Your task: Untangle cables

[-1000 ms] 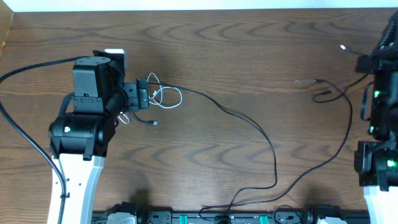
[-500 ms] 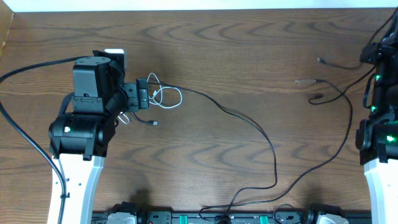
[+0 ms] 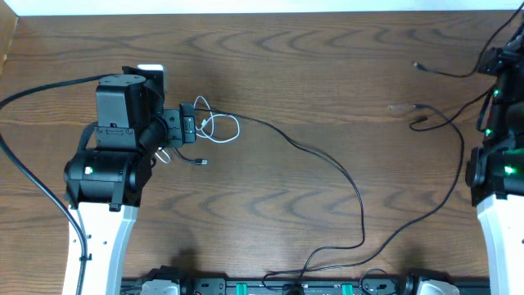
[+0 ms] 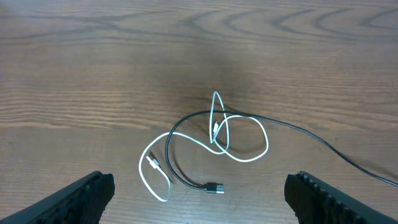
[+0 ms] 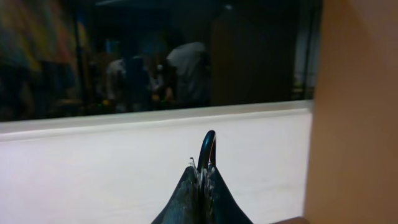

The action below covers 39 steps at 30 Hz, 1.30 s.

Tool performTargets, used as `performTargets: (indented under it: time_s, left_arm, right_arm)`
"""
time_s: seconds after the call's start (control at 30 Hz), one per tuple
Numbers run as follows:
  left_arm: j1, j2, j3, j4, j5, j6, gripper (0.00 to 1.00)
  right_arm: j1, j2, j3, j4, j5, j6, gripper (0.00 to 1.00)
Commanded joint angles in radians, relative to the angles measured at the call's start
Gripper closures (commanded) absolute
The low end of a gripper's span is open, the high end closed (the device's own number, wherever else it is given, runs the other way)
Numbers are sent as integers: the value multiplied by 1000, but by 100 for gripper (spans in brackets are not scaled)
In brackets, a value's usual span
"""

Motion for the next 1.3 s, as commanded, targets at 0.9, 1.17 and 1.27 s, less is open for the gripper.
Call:
performTargets:
  time_s: [0.9, 1.17, 1.27]
  left_arm:
    - [1, 4, 9, 1, 5, 6, 8]
    - [1, 3, 9, 1, 5, 6, 8]
    - [1, 3, 9, 1, 5, 6, 8]
  right_arm:
    - [-192, 323, 64, 338, 138, -44, 99]
    - [-213, 604, 319, 243, 153, -85, 99]
    - [-230, 692, 413, 134, 168, -85, 99]
